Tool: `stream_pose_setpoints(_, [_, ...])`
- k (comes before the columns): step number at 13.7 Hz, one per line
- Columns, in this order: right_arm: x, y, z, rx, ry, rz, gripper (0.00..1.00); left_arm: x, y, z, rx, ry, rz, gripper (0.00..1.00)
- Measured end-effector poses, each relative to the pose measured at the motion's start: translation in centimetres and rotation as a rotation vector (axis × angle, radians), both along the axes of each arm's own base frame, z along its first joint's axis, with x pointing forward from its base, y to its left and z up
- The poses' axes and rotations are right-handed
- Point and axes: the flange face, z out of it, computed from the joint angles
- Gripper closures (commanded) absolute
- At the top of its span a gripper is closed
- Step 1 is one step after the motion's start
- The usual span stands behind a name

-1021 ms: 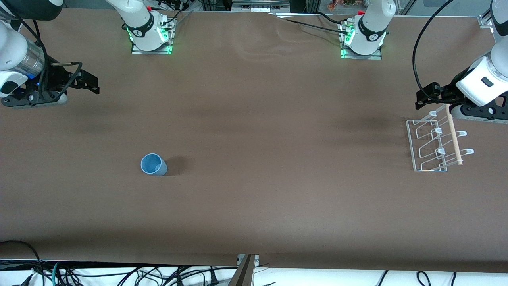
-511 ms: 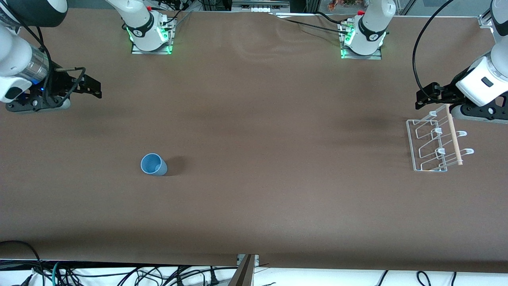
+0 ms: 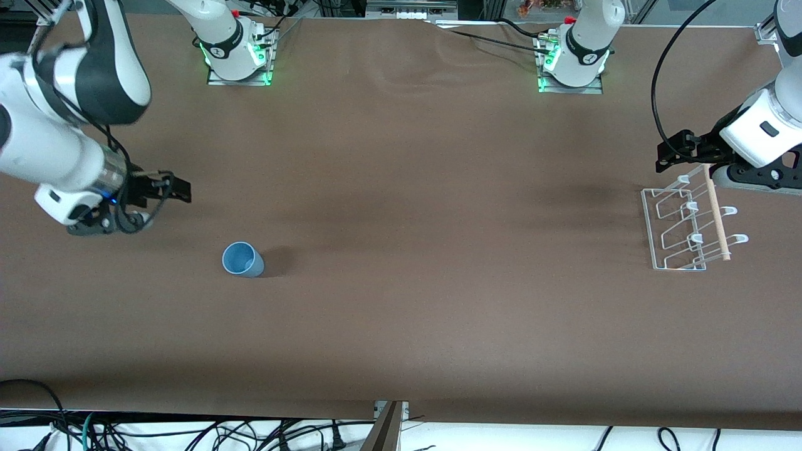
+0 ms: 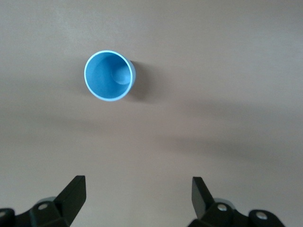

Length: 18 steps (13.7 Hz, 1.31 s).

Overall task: Transfer cup to left arm and place on rack
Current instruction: 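Reach the right gripper down toward the light blue cup, then close the right gripper on the blue cup's side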

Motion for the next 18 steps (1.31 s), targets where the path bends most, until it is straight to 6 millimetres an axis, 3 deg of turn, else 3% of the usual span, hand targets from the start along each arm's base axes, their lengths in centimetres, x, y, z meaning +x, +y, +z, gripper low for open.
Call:
stream_pose_setpoints(3, [2.9,1.1,-4.2,0.007,0.037,0.008,0.01,0.0,0.0,0.0,0.0,0.0,0.0,0.0])
stream_pose_setpoints(6, [4.2,3.3,-7.2,0.008,0.035,0.037,0.01,0.0,0.0,0.0,0.0,0.0,0.0,0.0])
stream_pose_setpoints(9, [4.7,3.6,-10.2,0.007,0.036,0.043,0.01,0.0,0.0,0.0,0.0,0.0,0.0,0.0])
stream_pose_setpoints(18, [6.0,3.3,-13.9,0.003,0.005,0.039,0.01,0.0,0.0,0.0,0.0,0.0,0.0,0.0])
